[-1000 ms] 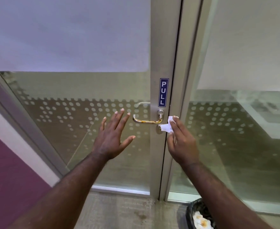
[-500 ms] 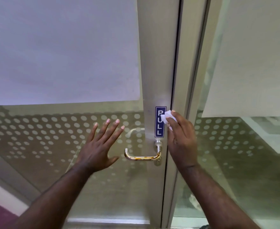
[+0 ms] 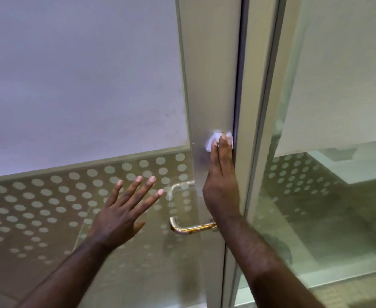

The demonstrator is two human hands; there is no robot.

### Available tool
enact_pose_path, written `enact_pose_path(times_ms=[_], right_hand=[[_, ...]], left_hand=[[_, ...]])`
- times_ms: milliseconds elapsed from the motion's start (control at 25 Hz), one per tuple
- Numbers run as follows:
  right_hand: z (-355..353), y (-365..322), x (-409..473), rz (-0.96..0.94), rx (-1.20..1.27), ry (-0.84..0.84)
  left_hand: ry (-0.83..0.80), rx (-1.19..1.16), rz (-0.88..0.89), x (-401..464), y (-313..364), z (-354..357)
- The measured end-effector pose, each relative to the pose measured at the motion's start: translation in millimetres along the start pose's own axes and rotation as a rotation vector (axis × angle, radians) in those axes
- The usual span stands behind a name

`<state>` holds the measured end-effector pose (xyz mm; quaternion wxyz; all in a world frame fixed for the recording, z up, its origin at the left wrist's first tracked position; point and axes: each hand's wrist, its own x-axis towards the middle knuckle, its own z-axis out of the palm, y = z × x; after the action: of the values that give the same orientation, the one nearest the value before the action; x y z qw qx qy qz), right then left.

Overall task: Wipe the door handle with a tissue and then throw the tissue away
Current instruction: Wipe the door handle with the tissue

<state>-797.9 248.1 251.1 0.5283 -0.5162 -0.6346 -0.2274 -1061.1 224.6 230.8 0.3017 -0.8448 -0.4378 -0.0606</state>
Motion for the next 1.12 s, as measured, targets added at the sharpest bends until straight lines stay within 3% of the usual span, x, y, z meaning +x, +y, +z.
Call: enact_pose_path(times_ms=[320, 560, 800, 960, 1120], right_hand=[[13.4, -3.5, -6.2, -0.076, -0.122, 0.031], [17.0, -17.1, 1.1, 0.124, -0.098, 0.099], [17.9, -0.9, -3.2, -0.126, 0.001, 0.073], [15.2, 0.8, -30.5, -0.161, -0.026, -0.036], [7.8, 5.8, -39.5, -0.205, -0.060, -0.043]], left_hand=[[0.109, 0.024, 0.033, 2.0, -9.3, 18.9], [0.196, 0.079, 0.078, 2.2, -11.0, 24.5], [0.245, 0.086, 0.090, 1.8, -9.5, 26.1], [0.241, 0.088, 0.091, 2.2, -8.2, 25.6], [0.226, 0.091, 0.077, 3.6, -7.9, 23.9]])
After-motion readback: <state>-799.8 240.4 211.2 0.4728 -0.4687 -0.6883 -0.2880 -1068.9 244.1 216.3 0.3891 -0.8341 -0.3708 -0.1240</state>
